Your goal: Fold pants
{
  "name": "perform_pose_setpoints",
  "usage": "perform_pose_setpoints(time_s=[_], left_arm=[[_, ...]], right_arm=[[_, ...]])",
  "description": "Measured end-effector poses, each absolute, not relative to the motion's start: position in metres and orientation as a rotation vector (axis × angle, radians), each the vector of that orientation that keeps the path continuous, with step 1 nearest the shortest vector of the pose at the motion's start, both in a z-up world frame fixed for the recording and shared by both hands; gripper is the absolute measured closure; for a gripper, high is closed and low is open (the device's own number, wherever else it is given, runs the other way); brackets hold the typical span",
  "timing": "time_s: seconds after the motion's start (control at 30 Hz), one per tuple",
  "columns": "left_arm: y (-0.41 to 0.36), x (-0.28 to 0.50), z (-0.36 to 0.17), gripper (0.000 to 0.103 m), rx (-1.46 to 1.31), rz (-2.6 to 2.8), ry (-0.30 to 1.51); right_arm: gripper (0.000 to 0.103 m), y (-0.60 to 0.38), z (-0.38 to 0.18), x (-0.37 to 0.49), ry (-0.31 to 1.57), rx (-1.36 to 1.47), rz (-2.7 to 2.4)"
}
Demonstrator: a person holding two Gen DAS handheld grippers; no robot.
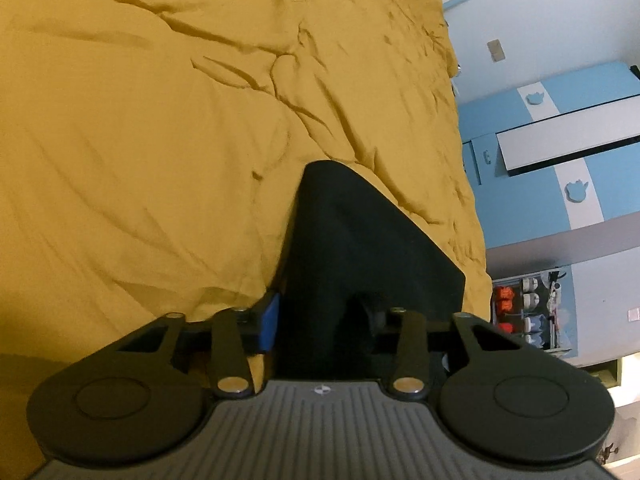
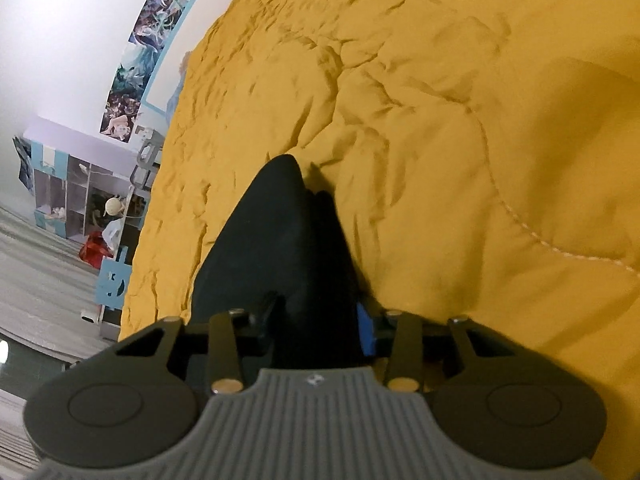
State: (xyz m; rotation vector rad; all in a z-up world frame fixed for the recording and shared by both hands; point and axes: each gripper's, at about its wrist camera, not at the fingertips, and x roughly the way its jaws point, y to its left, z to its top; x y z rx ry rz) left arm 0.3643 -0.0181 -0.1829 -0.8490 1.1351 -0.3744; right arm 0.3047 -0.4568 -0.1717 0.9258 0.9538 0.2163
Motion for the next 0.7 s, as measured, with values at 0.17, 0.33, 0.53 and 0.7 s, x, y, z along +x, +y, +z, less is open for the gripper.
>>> perform_pose_setpoints(time_s=[0.17, 0.33, 0.53, 0.7], left_arm=[[-0.026, 0.36, -0.17, 0.077, -0.777, -0.352, 1.108], [-0.036, 0.352, -0.143, 0.084, -0.692, -0.345, 1.051], [-0.033, 0.333, -0.099, 0.084, -0.637, -0.372, 0.967], [-0.014, 0.309, -0.06, 0.084, -0.618, -0.384, 0.905]], right_arm=[[0.082, -0.456, -0.162, 0.297, 0.933, 0.913, 0.215], [0.086, -0.448, -0.134, 0.293, 0.896, 0.837, 0.222], [0.087, -0.437, -0.092, 0.281, 0.846, 0.797, 0.272], [0.087, -0.423, -0.062, 0.268, 0.818, 0.803, 0.332]])
